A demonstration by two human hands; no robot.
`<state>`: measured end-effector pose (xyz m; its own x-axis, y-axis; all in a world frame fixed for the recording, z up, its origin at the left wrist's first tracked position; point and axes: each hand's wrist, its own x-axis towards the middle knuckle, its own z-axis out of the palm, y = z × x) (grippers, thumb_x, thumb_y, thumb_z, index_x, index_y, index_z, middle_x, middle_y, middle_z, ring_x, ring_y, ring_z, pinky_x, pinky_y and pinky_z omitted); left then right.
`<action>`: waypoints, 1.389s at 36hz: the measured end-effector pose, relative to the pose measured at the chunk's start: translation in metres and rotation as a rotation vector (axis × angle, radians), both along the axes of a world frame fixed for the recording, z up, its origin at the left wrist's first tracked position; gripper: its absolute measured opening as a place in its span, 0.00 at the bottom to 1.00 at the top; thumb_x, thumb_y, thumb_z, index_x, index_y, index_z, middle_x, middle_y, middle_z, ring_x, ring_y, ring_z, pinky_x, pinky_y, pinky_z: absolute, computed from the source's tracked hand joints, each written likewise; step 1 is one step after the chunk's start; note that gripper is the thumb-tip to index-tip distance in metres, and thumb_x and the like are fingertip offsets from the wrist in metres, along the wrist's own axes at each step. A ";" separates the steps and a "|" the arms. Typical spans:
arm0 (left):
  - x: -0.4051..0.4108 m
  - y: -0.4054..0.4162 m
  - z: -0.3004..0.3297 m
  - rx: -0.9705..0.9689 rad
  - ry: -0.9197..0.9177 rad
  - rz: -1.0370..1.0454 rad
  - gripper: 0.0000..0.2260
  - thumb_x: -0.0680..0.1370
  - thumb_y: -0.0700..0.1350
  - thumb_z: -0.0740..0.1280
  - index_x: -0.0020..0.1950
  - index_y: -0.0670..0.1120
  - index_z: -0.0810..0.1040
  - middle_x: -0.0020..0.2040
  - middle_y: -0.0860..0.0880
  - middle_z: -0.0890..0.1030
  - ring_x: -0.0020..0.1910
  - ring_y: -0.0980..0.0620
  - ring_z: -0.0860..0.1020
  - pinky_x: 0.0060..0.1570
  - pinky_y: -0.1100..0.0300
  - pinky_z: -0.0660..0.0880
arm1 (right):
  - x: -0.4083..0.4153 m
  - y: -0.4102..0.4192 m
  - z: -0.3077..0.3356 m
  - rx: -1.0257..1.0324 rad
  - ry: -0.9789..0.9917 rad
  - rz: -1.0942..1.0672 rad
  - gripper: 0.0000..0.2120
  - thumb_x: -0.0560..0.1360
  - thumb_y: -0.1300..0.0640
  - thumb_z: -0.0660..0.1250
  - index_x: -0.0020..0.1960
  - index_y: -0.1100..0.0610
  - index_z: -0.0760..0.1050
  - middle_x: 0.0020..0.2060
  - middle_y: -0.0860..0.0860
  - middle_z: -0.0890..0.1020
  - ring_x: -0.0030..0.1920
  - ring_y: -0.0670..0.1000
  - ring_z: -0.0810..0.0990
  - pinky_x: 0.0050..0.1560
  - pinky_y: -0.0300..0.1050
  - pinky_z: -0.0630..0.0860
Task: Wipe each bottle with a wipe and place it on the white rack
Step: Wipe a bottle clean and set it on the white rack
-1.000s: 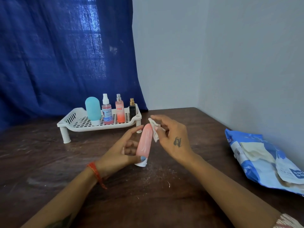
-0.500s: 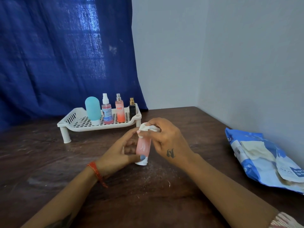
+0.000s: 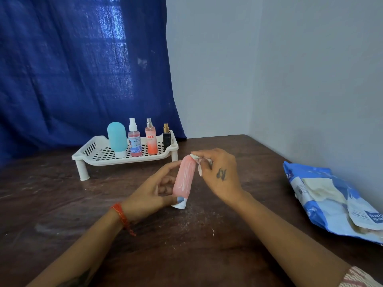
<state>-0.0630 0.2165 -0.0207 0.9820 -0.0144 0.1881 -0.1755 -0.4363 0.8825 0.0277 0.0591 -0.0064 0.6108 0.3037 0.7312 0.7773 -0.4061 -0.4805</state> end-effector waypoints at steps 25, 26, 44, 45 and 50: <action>0.001 0.002 -0.003 -0.024 -0.023 -0.034 0.37 0.62 0.51 0.75 0.67 0.64 0.63 0.64 0.48 0.75 0.60 0.50 0.77 0.58 0.52 0.77 | -0.002 -0.003 -0.001 -0.057 -0.158 0.030 0.14 0.72 0.67 0.68 0.56 0.57 0.80 0.47 0.57 0.81 0.46 0.52 0.79 0.46 0.36 0.71; 0.001 0.002 -0.003 -0.024 -0.027 -0.033 0.37 0.62 0.51 0.75 0.67 0.64 0.63 0.63 0.48 0.75 0.60 0.49 0.77 0.58 0.52 0.77 | -0.003 -0.003 -0.001 -0.070 -0.198 0.056 0.15 0.70 0.68 0.70 0.55 0.58 0.81 0.46 0.57 0.80 0.44 0.52 0.78 0.45 0.36 0.72; 0.002 0.003 -0.003 -0.032 0.006 -0.019 0.35 0.67 0.45 0.73 0.67 0.65 0.61 0.66 0.50 0.73 0.63 0.51 0.75 0.59 0.56 0.76 | 0.004 -0.003 0.003 0.070 0.194 0.016 0.13 0.78 0.61 0.62 0.59 0.53 0.79 0.55 0.50 0.81 0.53 0.46 0.78 0.51 0.32 0.72; 0.002 0.003 -0.003 -0.037 0.013 -0.011 0.36 0.65 0.46 0.74 0.68 0.64 0.61 0.66 0.50 0.73 0.63 0.50 0.75 0.60 0.54 0.75 | 0.003 -0.003 0.004 0.104 0.181 0.017 0.13 0.77 0.61 0.63 0.59 0.52 0.79 0.55 0.50 0.81 0.53 0.45 0.77 0.49 0.29 0.71; 0.002 0.003 -0.005 -0.042 0.020 0.010 0.39 0.63 0.48 0.75 0.70 0.62 0.61 0.64 0.48 0.75 0.61 0.50 0.77 0.60 0.53 0.76 | -0.001 0.000 0.000 0.038 0.057 0.123 0.13 0.75 0.59 0.67 0.59 0.52 0.79 0.52 0.51 0.80 0.48 0.42 0.74 0.43 0.22 0.68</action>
